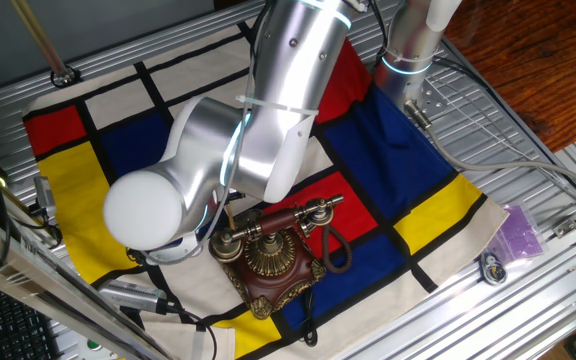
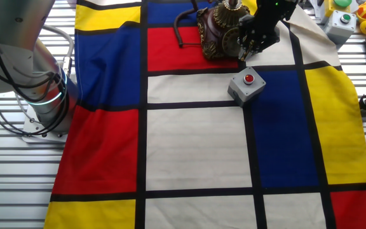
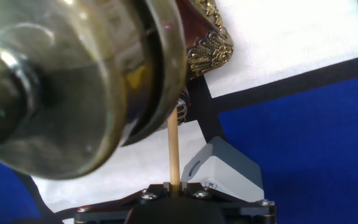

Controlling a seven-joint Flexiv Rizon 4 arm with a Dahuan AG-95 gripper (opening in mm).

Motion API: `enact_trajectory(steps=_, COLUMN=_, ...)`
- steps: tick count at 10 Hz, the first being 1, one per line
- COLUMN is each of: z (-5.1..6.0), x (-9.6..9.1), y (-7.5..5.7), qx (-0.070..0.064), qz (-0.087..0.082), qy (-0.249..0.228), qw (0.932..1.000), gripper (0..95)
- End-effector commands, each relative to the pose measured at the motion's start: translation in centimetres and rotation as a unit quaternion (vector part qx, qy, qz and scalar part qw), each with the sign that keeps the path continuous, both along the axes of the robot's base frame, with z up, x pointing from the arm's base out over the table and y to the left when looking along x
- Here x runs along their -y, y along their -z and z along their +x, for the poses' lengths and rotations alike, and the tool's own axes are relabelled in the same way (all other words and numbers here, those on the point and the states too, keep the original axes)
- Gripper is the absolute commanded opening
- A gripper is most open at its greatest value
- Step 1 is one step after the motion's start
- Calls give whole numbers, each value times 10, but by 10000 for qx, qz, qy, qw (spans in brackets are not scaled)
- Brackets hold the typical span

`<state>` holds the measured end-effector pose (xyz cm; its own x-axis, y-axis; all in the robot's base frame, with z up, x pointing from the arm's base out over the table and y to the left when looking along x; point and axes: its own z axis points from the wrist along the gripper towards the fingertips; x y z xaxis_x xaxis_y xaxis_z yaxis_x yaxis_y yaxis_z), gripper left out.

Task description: Dial a number on an old rotary phone

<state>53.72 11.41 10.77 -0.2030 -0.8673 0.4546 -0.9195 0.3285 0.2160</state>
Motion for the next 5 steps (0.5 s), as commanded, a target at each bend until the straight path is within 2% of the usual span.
enact_trajectory(steps=1, z=1, x=1, y=1, qx=10, qz=-6, qy=4, qw=10000, gripper=0)
enact_trajectory(steps=5, z=1, x=5, y=2, qx=4, qz=24, qy=-14, qw=10000, gripper=0)
